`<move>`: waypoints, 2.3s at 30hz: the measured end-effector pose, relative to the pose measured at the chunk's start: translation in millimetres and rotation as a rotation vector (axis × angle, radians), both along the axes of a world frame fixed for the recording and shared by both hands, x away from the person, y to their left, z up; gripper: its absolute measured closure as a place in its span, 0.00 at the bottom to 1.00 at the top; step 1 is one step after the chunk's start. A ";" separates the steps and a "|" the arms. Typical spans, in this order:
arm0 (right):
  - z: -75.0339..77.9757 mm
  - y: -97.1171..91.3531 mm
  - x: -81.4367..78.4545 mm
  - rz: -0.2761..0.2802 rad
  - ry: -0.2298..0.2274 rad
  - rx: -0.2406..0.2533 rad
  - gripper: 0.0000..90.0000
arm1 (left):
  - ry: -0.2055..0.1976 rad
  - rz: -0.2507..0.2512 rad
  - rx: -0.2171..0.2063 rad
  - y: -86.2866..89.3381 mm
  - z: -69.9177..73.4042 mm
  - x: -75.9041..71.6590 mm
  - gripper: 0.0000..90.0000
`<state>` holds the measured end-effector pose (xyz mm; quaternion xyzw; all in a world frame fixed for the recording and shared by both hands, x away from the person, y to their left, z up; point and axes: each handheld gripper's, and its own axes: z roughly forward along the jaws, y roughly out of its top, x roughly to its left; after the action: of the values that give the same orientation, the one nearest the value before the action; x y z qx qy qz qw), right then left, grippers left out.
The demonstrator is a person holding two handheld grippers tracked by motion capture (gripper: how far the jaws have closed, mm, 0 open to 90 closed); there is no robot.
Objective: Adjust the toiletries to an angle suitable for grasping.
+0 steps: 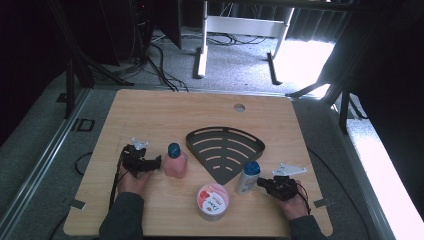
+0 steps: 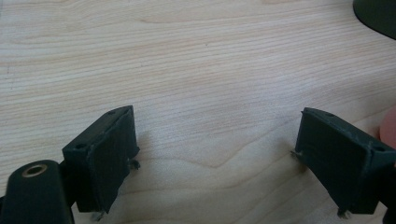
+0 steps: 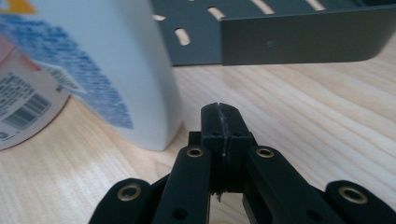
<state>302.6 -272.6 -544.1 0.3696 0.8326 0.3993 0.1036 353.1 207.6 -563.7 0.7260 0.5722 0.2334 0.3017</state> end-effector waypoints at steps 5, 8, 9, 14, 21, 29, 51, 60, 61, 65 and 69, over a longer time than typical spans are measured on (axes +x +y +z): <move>-0.4 4.6 -2.4 0.024 0.003 -0.001 1.00 | 0.000 0.000 0.000 0.0 0.0 0.0 0.14; -0.9 6.9 -4.0 0.034 0.002 -0.010 1.00 | 0.000 0.000 0.000 0.0 0.0 0.0 0.14; -0.6 6.8 -4.4 0.034 0.001 -0.007 1.00 | 0.000 0.000 0.000 0.0 0.0 0.0 0.14; 0.4 9.5 -5.8 0.046 0.001 -0.002 1.00 | -0.001 0.001 -0.001 -0.2 -0.1 0.1 0.14; 0.7 18.6 -8.9 0.077 0.001 -0.001 1.00 | -0.001 0.002 -0.001 -0.3 -0.1 0.1 0.14; 0.3 27.4 -14.4 0.116 0.006 0.008 1.00 | -0.002 0.005 -0.004 -0.8 -0.2 0.3 0.14; -0.6 58.6 -15.5 0.203 0.006 0.062 1.00 | -0.001 0.007 -0.002 -1.3 -0.1 0.6 0.14; -0.8 72.7 -12.0 0.221 0.007 0.065 1.00 | -0.001 0.008 -0.002 -1.5 -0.1 0.8 0.14; -0.7 74.0 -11.7 0.225 0.006 0.065 1.00 | -0.001 0.008 -0.002 -1.5 -0.1 0.8 0.14; -0.7 78.1 -10.5 0.232 0.007 0.066 1.00 | -0.001 0.008 -0.002 -1.5 -0.1 0.8 0.14; -0.5 84.6 -7.2 0.244 0.006 0.066 1.00 | -0.001 0.008 -0.001 -1.6 -0.1 0.9 0.14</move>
<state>295.4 -188.0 -544.6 0.2701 0.8581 0.4348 0.0397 354.0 206.0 -563.8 0.7235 0.5751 0.2344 0.3014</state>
